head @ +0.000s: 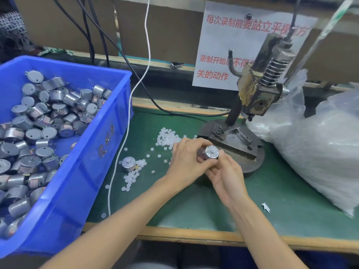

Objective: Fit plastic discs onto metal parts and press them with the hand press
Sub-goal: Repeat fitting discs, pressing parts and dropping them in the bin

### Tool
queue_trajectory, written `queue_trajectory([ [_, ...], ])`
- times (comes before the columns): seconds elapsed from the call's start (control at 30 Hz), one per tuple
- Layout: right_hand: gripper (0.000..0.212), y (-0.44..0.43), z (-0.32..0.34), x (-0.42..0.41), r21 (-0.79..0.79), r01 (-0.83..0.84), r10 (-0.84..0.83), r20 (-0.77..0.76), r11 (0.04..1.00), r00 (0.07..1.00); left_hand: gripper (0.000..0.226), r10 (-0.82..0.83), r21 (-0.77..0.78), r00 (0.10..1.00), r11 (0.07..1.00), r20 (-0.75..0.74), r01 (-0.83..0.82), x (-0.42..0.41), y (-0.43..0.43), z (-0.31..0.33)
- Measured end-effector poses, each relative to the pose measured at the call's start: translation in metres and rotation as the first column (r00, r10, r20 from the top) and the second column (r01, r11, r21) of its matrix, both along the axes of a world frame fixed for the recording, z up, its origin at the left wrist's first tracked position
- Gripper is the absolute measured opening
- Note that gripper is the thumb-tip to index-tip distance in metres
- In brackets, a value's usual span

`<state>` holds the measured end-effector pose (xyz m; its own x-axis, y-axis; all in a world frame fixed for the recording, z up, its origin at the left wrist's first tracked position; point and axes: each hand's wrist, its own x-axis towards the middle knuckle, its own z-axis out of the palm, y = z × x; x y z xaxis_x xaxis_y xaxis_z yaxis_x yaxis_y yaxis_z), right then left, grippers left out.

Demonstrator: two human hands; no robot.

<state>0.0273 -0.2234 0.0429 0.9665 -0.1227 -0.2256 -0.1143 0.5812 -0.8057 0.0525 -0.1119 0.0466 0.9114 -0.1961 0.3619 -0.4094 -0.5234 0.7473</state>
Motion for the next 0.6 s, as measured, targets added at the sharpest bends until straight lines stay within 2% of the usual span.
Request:
queue_trajectory([
  [0.07,0.028,-0.015,0.008,0.002,-0.036,0.043,-0.044,-0.018,0.998,0.999,0.033,-0.013,0.007,1.0,1.0,-0.017,0.013,0.015,-0.022,0.005],
  [0.13,0.025,-0.033,0.013,0.002,-0.141,0.096,-0.101,-0.029,0.985,0.995,0.035,-0.005,0.059,1.0,0.998,-0.003,0.006,0.03,-0.042,0.006],
  [0.23,0.02,-0.059,0.016,0.002,-0.304,0.15,-0.157,0.0,0.941,0.988,0.039,0.019,0.174,0.998,0.984,0.052,-0.028,0.052,-0.063,0.005],
  [0.33,0.02,-0.079,0.02,0.006,-0.421,0.206,-0.206,0.047,0.883,0.977,0.04,0.058,0.199,0.996,0.977,0.072,-0.072,0.068,-0.074,0.003],
  [0.47,0.02,-0.099,0.041,0.026,-0.583,0.39,-0.362,0.171,0.713,0.917,0.041,0.057,0.194,0.997,0.979,0.054,-0.067,0.076,-0.083,0.003],
  [0.53,0.022,-0.111,0.073,0.042,-0.603,0.538,-0.427,0.333,0.589,0.841,0.042,0.065,0.2,0.996,0.977,0.057,-0.075,0.076,-0.084,0.002],
  [0.6,0.031,-0.125,0.118,0.066,-0.579,0.646,-0.408,0.5,0.498,0.764,0.043,0.069,0.21,0.996,0.975,0.061,-0.08,0.076,-0.084,0.002],
])
